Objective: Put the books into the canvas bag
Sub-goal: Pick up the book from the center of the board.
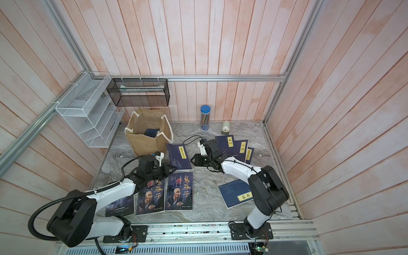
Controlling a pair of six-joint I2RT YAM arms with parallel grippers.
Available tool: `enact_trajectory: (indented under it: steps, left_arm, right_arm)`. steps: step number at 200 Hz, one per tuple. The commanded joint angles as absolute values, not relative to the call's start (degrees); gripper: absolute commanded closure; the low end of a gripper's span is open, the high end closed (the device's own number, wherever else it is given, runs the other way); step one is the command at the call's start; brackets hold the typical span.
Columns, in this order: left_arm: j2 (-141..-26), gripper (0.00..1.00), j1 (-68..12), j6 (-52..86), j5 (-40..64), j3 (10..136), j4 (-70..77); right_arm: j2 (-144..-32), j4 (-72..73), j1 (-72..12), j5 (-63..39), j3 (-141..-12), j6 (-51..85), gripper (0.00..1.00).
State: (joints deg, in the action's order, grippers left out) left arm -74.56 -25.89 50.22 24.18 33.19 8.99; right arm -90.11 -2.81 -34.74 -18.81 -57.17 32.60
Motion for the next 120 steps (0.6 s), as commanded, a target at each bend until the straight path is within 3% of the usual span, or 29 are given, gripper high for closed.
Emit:
enact_trajectory:
  steps: [1,63,120]
  left_arm:
    - [-69.13,0.99,-25.63,38.72,24.15,37.81,4.79]
    - [-58.55,1.00,-25.52,26.57,36.63,44.11,2.00]
    - [-58.16,1.00,-25.50,27.90,48.16,45.22,9.02]
  right_arm:
    - [-84.08,-6.70,-34.08,-14.98,-57.84,30.63,0.57]
    - [-65.93,9.19,-32.01,-19.07,-49.36,35.01,0.45]
    - [-62.47,8.27,-31.99,-25.48,-53.32,33.97,0.38]
